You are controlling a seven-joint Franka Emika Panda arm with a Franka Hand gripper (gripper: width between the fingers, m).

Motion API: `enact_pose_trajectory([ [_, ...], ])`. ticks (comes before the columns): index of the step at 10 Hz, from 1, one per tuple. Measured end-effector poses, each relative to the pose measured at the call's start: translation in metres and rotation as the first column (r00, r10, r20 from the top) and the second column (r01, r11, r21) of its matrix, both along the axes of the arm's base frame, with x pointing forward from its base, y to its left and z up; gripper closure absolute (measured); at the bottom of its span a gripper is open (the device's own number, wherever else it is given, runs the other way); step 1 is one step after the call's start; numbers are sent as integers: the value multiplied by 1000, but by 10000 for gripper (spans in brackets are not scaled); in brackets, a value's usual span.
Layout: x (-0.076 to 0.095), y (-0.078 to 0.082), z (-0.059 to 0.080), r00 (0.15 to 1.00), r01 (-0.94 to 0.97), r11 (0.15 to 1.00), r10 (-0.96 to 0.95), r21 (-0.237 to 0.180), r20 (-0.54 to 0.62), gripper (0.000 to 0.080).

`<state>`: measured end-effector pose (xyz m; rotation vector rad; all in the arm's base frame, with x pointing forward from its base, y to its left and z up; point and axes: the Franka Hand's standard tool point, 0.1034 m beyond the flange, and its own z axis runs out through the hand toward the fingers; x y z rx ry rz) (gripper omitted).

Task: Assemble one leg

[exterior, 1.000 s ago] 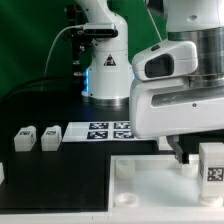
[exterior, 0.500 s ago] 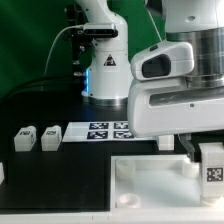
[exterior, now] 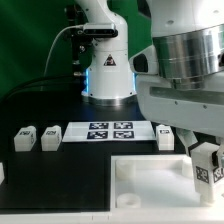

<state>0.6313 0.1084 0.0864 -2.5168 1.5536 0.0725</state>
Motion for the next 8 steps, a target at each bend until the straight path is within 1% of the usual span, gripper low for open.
enact_pose_trajectory([
  [1,0,0,0,999,44,999,-44,3,-8,505],
  [2,0,0,0,983,183,983,-182,7,-35,505],
  [3,0,0,0,961,273,962,-272,8,-52,505],
  [4,0,1,-1,919,391,920,-389,20,-67,505],
  [5,-2,1,-1,859,510,859,-507,36,-77,505],
  [6,-3,1,-1,884,466,884,-463,36,-67,505],
  [7,-3,1,-2,893,447,894,-445,35,-64,326],
  [8,-3,2,-2,911,410,911,-408,36,-54,326],
])
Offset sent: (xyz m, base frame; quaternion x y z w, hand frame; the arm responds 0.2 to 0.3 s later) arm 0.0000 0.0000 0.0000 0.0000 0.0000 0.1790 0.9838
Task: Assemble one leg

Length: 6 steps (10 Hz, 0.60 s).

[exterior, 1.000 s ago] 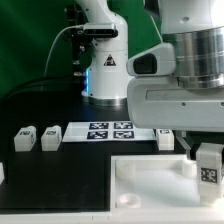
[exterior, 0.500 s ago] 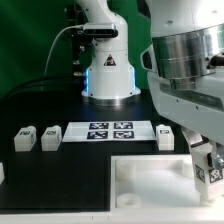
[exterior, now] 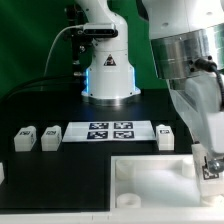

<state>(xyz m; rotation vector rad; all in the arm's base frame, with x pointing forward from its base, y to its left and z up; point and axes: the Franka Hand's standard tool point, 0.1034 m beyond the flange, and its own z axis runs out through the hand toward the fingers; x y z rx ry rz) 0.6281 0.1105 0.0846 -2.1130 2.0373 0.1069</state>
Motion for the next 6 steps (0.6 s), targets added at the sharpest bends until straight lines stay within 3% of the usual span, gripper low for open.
enact_pose_trajectory([
  [1,1,2,1,995,-96,995,96,-15,20,211],
  [2,4,6,3,958,-279,959,281,-49,53,162],
  [4,6,9,5,807,-573,810,584,-129,83,153],
  [6,6,6,4,681,-710,685,727,-164,89,151],
])
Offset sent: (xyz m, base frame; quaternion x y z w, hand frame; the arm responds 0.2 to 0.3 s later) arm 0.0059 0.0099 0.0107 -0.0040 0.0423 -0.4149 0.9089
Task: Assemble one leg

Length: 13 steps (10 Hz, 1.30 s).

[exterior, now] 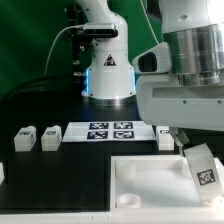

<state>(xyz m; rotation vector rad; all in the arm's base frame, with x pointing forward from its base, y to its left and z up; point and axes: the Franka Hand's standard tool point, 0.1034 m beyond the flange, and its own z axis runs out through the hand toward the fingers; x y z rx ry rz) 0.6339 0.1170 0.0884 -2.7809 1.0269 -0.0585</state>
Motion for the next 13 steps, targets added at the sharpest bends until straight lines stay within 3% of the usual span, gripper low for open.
enact_pose_trajectory([
  [2,0,-1,0,984,-179,984,179,-23,25,151],
  [4,-1,-15,-5,897,-432,899,437,-75,65,151],
  [6,1,-27,-5,820,-560,822,567,-104,75,151],
  [9,6,-31,-4,819,-560,822,568,-105,79,151],
  [13,16,-24,-9,839,-538,840,541,-66,50,151],
])
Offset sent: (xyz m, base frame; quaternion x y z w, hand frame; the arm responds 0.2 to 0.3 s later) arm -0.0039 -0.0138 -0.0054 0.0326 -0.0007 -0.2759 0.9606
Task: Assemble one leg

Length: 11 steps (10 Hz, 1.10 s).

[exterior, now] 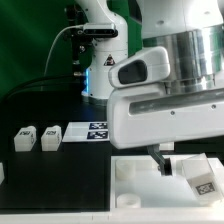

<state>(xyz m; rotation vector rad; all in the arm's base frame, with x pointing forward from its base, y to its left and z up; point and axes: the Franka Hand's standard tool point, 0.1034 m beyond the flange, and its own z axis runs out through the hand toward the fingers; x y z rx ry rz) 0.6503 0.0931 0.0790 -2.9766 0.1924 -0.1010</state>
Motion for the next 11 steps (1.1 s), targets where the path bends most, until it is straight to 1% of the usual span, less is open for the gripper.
enact_pose_trajectory([
  [1,0,-1,0,1000,0,1000,0,-1,3,151],
  [3,0,-1,-1,1000,0,1000,0,-1,1,410],
  [4,0,-1,-1,1000,15,1000,-15,0,-1,410],
  [5,0,-1,-1,999,38,999,-38,1,-4,508],
  [6,0,-1,-1,999,44,999,-44,2,-5,508],
  [8,-2,1,-2,977,211,977,-210,12,-31,508],
  [9,-4,7,-2,923,385,923,-384,23,-29,508],
  [11,-13,6,-2,783,621,783,-622,44,15,508],
])
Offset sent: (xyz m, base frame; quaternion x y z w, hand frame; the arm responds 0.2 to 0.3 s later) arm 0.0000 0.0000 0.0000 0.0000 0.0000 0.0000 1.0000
